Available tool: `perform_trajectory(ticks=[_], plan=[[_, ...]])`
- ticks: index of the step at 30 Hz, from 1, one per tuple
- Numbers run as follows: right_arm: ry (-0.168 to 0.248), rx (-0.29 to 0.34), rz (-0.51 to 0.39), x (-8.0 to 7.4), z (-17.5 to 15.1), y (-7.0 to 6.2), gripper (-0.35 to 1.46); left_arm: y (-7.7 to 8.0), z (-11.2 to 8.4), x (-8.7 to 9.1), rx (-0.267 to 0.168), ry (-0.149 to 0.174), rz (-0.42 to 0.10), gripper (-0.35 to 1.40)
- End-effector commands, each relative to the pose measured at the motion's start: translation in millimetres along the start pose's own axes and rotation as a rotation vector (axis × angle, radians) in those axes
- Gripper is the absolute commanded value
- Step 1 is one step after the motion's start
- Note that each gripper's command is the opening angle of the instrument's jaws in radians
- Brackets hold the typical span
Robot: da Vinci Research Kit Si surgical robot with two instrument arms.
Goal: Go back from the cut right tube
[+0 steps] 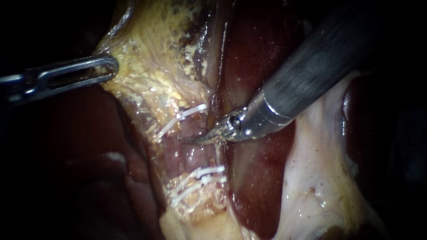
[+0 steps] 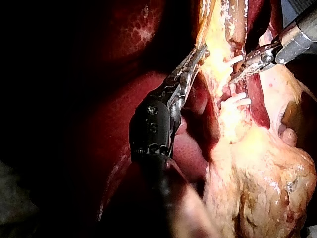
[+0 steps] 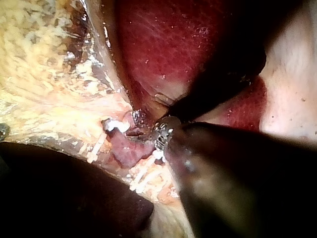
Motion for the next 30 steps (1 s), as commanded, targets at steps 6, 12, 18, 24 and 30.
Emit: perform_trajectory(ticks=[6, 12, 18, 24, 30], plan=[[0.017, 0.0, -0.004, -0.1, 0.0, -0.3, -0.35, 0.0, 0.0, 0.0, 0.0, 0.0, 0.0, -0.35], [0.051, 0.024, -0.009, -0.1, 0.1, -0.9, 0.22, 0.0, 0.0, 0.0, 0.0, 0.0, 0.0, -0.35], [0.063, 0.023, -0.01, -0.2, 0.0, -1.1, 0.79, 0.0, 0.0, 0.0, 0.0, 0.0, 0.0, -0.35], [0.073, 0.024, -0.011, -0.2, 0.0, -1.3, 0.98, 0.0, 0.0, 0.0, 0.001, 0.0, 0.0, -0.35], [0.073, 0.025, -0.012, -0.3, -0.1, -1.5, 1.04, 0.0, 0.0, 0.0, 0.001, 0.0, 0.0, -0.35]])
